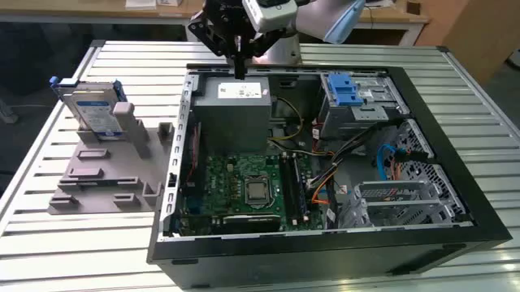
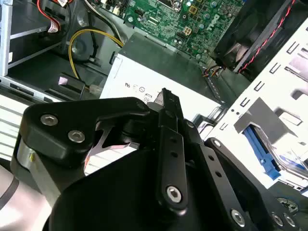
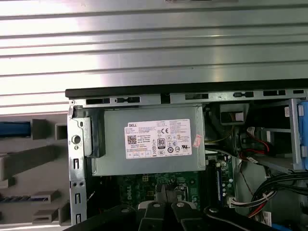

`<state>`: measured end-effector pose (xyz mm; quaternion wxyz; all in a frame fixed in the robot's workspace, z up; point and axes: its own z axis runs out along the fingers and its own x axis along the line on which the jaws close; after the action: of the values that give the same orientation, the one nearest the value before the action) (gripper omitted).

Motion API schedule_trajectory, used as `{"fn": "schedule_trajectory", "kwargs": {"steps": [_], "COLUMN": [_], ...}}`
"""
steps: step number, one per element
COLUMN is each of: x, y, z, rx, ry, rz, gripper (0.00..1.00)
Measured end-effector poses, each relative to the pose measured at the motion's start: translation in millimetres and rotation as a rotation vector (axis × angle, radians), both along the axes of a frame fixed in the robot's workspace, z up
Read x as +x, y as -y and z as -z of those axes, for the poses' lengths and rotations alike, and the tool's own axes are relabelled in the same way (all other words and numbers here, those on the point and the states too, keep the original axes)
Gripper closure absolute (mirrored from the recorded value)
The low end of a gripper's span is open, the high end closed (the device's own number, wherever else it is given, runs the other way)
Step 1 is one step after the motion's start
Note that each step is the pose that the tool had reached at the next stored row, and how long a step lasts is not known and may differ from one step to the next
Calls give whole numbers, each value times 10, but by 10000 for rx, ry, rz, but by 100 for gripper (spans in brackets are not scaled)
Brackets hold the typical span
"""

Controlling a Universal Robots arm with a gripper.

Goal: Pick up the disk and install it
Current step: 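Reach for the disk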

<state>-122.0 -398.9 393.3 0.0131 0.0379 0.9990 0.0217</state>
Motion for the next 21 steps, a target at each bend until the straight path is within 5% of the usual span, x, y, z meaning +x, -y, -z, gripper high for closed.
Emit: {"fn": "schedule_trajectory", "kwargs": {"steps": [21], "x": [-125], "y": [-4], "z": [4], "rx": [-1], "ry": [0], "rz": [0], "gripper": [89]}}
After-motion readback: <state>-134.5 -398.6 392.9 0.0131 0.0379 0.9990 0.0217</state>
